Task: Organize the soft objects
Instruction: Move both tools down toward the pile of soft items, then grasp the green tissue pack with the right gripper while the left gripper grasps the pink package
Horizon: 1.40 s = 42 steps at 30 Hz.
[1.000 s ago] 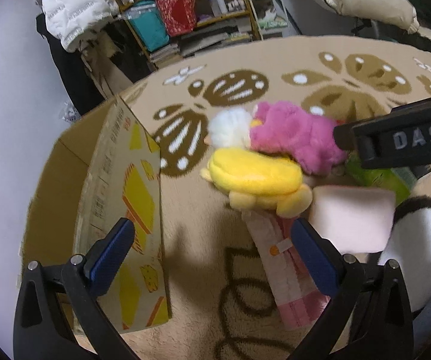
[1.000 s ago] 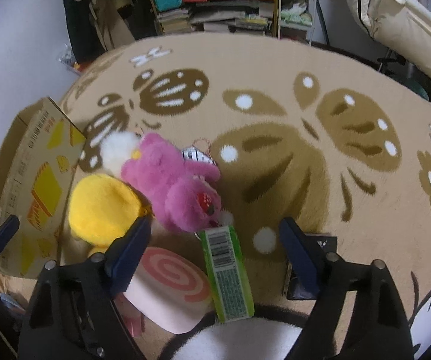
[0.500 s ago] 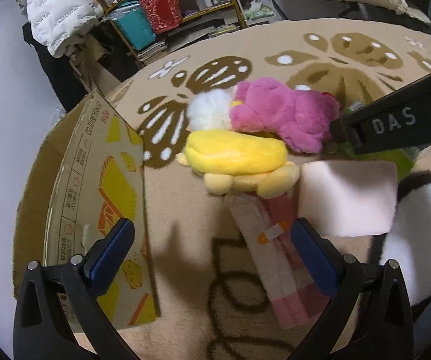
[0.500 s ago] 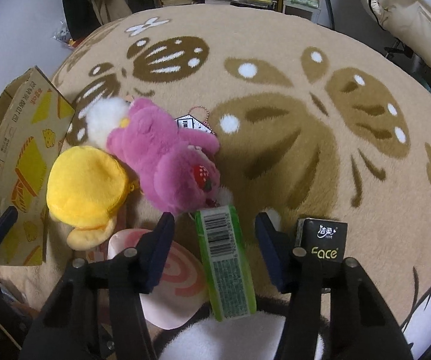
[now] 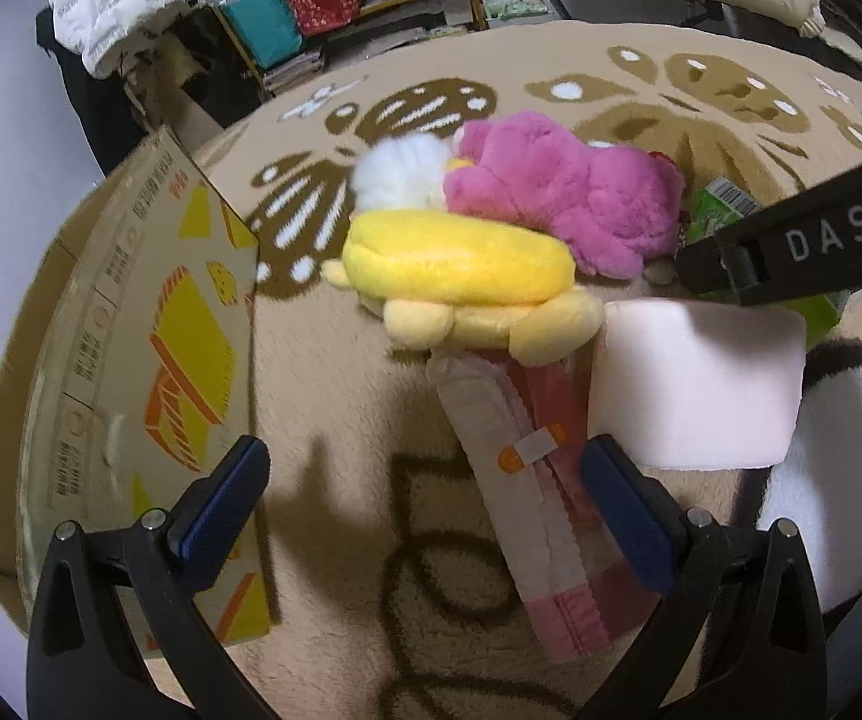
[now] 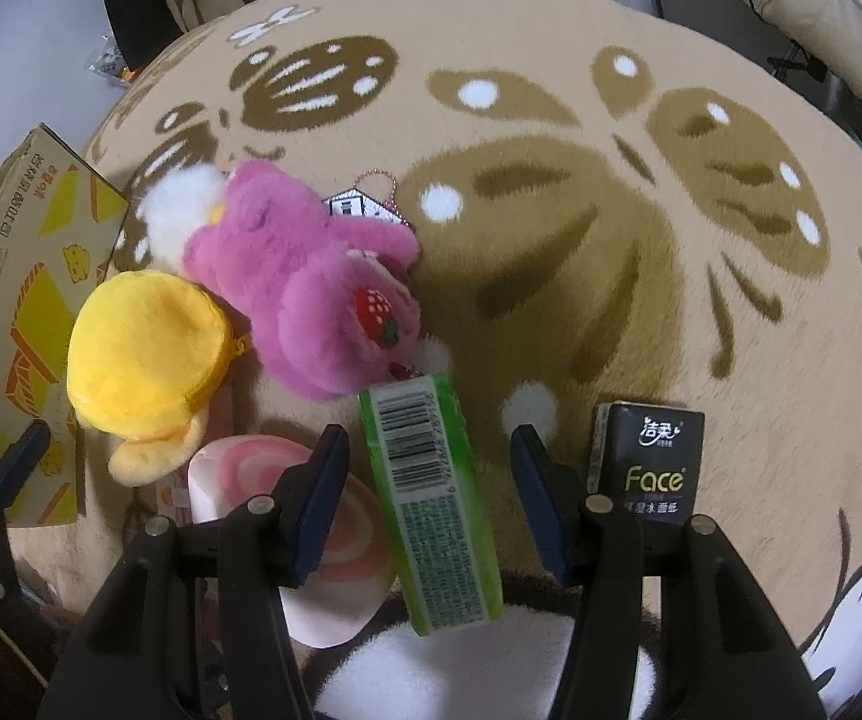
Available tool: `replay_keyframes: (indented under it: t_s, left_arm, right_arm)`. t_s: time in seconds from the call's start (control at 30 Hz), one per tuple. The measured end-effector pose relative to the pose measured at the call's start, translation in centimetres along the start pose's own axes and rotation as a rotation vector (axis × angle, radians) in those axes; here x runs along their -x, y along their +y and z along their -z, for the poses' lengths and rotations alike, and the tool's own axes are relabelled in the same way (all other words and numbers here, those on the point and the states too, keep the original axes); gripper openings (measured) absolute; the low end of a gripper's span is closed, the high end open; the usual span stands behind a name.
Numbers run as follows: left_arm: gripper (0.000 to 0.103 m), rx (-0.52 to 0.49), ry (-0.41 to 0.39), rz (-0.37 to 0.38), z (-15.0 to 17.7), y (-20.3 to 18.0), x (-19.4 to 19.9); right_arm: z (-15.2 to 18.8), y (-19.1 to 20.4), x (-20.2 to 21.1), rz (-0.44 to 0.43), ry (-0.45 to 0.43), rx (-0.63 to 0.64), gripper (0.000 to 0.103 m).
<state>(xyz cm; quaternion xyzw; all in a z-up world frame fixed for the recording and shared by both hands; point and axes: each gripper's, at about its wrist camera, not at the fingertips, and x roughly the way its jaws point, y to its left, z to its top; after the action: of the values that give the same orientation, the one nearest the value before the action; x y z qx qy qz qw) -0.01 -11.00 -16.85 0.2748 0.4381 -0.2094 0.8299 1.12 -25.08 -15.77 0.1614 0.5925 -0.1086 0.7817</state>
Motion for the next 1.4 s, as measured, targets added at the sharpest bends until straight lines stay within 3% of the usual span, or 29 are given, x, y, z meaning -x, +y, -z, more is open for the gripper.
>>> replay_keyframes:
  t_s: [0.1, 0.43, 0.73, 0.9, 1.17, 1.4]
  left_arm:
    - [0.103, 0.017, 0.009, 0.019, 0.0, 0.1, -0.3]
    - [0.103, 0.133, 0.082, 0.143, 0.3, 1.5, -1.5]
    - [0.103, 0.146, 0.116, 0.176, 0.8, 1.0, -2.1]
    - [0.103, 0.117, 0.099, 0.151, 1.0, 0.5, -2.1]
    - [0.103, 0.036, 0.105, 0.041, 1.2, -0.1, -2.5]
    - [0.096, 0.057, 0.124, 0.067, 1.2, 0.2, -2.7]
  right_arm:
    - [0.1, 0.3, -0.3, -0.002, 0.011, 0.018, 0.038]
    - [-0.1, 0.8, 0.0, 0.007, -0.003, 0.041, 0.033]
    - [-0.5, 1.0, 1.3, 0.019, -0.059, 0.052, 0.031]
    - [-0.6, 1.0, 1.5, 0.015, -0.067, 0.056, 0.031]
    - [-0.3, 1.2, 2.7, 0.007, -0.101, 0.070, 0.030]
    - [-0.6, 0.8, 3.1, -0.019, -0.117, 0.041, 0.030]
